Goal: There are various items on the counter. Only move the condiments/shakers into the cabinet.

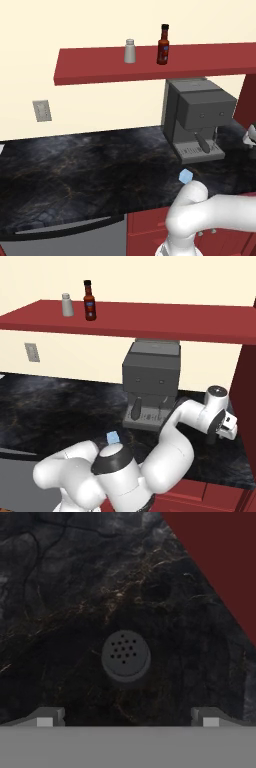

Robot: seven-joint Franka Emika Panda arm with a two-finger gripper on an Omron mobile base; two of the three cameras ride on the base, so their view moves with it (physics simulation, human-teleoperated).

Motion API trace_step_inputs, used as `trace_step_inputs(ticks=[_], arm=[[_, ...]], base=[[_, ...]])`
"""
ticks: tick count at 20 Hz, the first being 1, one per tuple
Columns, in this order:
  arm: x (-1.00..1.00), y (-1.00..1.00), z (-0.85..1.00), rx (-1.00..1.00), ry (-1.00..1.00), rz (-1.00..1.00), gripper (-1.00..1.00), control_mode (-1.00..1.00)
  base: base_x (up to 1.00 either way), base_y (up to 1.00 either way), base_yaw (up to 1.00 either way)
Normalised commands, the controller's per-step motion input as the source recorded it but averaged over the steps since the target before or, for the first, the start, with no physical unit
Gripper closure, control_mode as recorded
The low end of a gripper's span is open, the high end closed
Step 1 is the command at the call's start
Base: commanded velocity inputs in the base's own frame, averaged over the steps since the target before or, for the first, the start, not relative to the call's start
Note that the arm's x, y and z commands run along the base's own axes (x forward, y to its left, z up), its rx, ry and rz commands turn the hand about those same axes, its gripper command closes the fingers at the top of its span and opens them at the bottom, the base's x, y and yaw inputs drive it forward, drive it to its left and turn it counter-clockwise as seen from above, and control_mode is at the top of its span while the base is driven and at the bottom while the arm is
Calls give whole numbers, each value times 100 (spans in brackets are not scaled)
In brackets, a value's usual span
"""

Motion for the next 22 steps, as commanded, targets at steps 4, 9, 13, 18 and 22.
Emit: trace_step_inputs(ticks=[4, 9, 13, 18, 22], arm=[[14, -7, -4, 0, 0, 0, -100, -100], [16, -25, -7, 0, 0, 0, -100, -100], [19, -19, -7, 0, 0, 0, -100, -100], [10, -3, -1, 0, 0, 0, -100, -100], [0, 0, 0, 0, 0, 0, -100, -100]], base=[[0, 0, 0], [0, 0, 0], [0, 0, 0], [0, 0, 0], [0, 0, 0]])
